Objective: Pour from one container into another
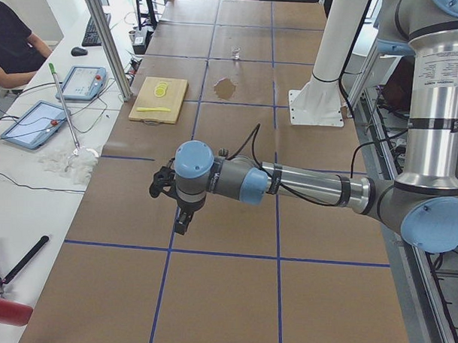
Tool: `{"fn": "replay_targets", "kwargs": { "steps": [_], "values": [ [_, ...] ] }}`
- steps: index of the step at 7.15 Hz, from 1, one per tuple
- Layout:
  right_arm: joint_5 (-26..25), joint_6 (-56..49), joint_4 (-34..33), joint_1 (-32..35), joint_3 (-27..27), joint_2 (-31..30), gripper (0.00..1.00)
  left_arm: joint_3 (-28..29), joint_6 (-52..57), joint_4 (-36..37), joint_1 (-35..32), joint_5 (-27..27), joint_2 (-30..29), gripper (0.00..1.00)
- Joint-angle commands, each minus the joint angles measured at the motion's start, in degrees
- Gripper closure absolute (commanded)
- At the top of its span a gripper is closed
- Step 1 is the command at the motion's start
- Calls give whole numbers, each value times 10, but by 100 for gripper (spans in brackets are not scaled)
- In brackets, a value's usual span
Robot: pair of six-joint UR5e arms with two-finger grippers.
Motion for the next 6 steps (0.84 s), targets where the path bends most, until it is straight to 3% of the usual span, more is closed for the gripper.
{"fn": "replay_targets", "kwargs": {
  "steps": [1, 3, 6],
  "values": [
    [3, 0, -2, 0, 7, -1, 0, -1, -2, -2, 1, -1, -39, 0],
    [4, 0, -8, -1, 13, 2, 0, -5, -65, 0, 3, -2, -52, 0],
    [23, 0, -7, -1, 14, -4, 0, -80, -79, -52, 36, 1, -61, 0]
  ]
}}
